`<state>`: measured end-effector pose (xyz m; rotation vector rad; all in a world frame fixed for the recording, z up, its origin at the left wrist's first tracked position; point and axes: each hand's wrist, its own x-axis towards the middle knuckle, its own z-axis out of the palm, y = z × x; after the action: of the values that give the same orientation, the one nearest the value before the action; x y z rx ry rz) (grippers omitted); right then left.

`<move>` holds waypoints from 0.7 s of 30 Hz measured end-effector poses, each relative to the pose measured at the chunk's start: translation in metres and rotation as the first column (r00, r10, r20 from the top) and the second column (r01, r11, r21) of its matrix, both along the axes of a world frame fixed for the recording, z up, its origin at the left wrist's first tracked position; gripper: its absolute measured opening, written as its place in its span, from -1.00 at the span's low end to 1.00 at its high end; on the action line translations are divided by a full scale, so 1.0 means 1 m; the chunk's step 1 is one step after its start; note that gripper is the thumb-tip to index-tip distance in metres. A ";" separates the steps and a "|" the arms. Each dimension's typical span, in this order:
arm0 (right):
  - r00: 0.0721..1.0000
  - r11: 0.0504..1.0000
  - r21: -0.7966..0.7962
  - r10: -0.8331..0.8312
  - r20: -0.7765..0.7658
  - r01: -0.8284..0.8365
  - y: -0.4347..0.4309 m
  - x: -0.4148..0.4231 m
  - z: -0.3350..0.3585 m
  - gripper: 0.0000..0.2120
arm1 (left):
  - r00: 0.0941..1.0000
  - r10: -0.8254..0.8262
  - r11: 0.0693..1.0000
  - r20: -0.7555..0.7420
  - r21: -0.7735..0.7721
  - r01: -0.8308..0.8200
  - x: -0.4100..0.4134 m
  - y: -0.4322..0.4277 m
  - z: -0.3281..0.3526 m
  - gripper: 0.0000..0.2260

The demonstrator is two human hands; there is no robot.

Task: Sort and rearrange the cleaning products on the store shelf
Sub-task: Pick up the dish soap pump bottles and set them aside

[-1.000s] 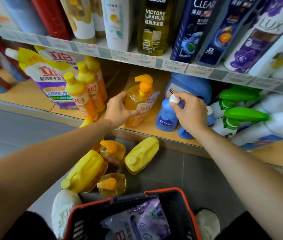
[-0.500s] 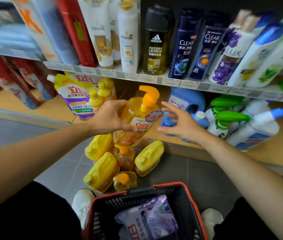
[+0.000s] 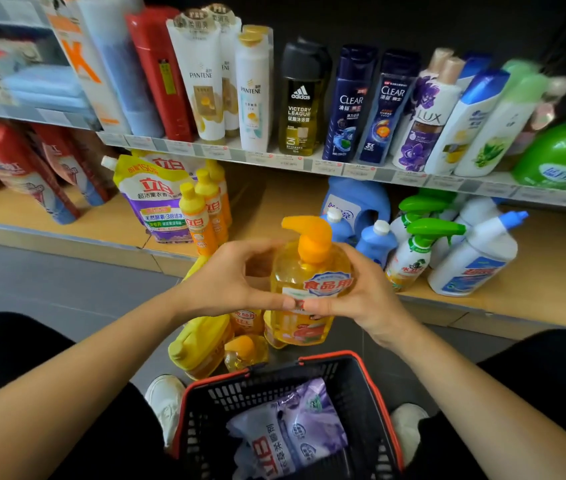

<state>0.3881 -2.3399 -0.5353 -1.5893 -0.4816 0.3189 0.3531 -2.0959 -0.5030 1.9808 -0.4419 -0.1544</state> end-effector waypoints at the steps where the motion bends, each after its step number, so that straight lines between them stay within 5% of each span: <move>1: 1.000 1.000 -0.020 -0.016 0.010 0.016 -0.001 -0.003 -0.004 -0.34 | 0.999 0.033 0.999 0.001 -0.019 -0.033 -0.002 0.003 0.001 -0.41; 5: 0.996 0.978 -0.204 -0.025 0.087 0.042 -0.001 -0.007 -0.023 -0.26 | 0.990 0.100 0.995 0.096 -0.029 -0.097 -0.007 0.007 0.004 -0.45; 13: 0.945 0.802 -0.575 0.039 0.325 0.165 0.008 -0.017 -0.035 -0.19 | 0.945 -0.070 0.930 0.319 0.364 -0.054 -0.016 -0.009 -0.014 -0.76; 21: 0.893 0.716 -0.655 0.099 0.439 0.242 0.012 -0.019 -0.030 -0.18 | 0.925 0.076 0.923 0.372 0.325 -0.206 -0.018 -0.019 -0.032 -0.84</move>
<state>0.3688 -2.3277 -0.5652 -2.4571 -0.6981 0.0538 0.3351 -2.1148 -0.5346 2.4066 -0.5238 0.2378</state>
